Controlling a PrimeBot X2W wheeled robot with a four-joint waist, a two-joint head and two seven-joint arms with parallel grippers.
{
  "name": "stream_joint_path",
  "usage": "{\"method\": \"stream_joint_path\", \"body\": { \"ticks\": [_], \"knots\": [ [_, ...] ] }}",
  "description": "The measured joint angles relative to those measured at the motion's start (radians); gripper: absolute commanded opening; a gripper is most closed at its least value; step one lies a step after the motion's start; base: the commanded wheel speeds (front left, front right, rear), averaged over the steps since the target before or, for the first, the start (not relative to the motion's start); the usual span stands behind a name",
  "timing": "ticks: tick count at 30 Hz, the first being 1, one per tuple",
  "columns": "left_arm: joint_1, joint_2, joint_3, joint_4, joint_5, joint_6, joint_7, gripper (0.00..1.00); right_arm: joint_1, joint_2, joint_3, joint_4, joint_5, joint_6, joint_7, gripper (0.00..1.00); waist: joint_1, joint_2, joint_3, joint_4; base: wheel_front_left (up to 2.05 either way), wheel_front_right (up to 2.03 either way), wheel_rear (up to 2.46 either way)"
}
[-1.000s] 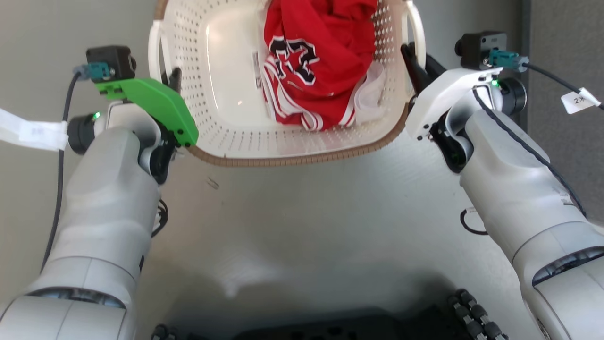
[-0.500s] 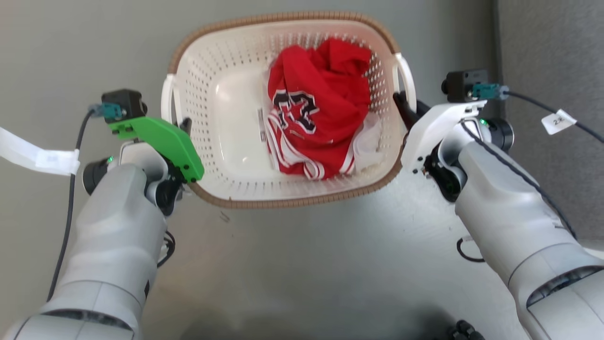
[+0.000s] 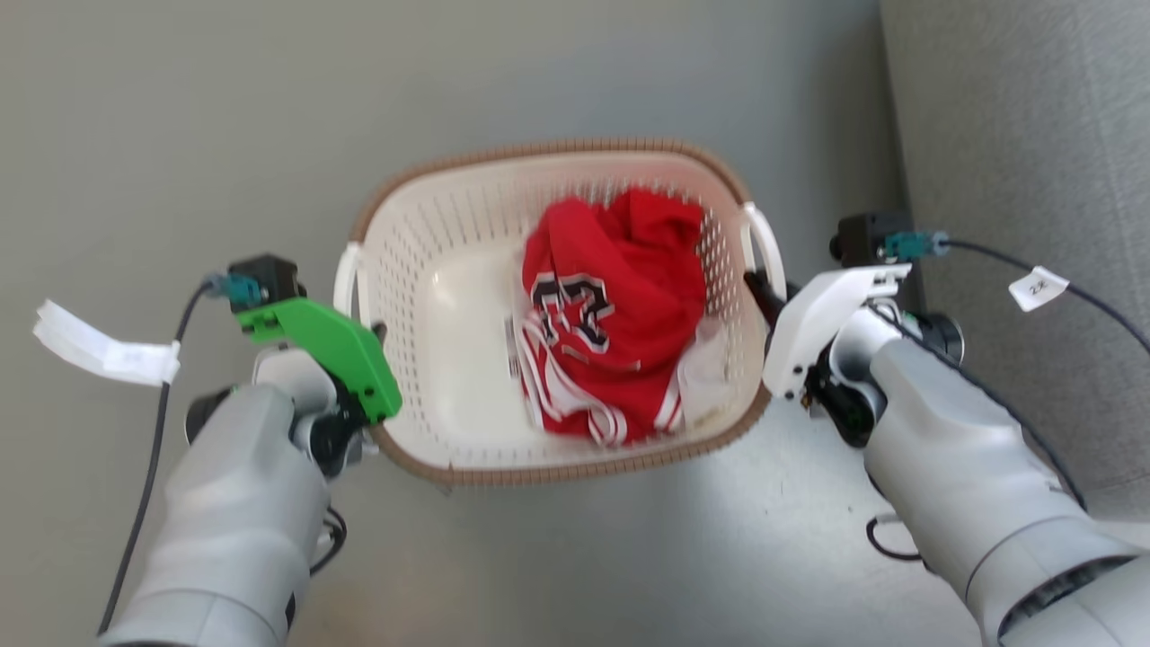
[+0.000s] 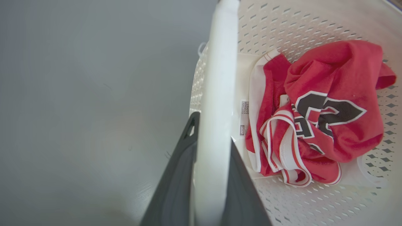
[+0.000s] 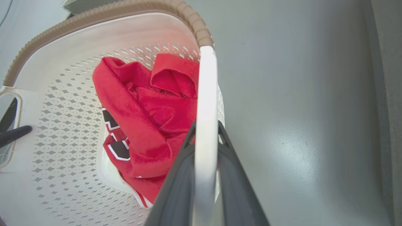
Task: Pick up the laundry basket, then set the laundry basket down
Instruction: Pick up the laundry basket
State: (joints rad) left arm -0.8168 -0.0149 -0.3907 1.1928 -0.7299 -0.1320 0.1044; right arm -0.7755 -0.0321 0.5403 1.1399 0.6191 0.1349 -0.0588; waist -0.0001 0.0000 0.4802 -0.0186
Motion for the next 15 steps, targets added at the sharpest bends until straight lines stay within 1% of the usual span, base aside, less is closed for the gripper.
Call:
{"method": "stream_joint_path", "body": {
  "ticks": [15],
  "knots": [
    [0.091,0.002,-0.037,0.023,-0.055,0.000,0.092,0.00,0.099,0.000,0.052,-0.007,0.083,0.000,0.103,0.00,0.0000,0.0000,-0.179,-0.002,0.00,0.00,0.00]
  ]
}}
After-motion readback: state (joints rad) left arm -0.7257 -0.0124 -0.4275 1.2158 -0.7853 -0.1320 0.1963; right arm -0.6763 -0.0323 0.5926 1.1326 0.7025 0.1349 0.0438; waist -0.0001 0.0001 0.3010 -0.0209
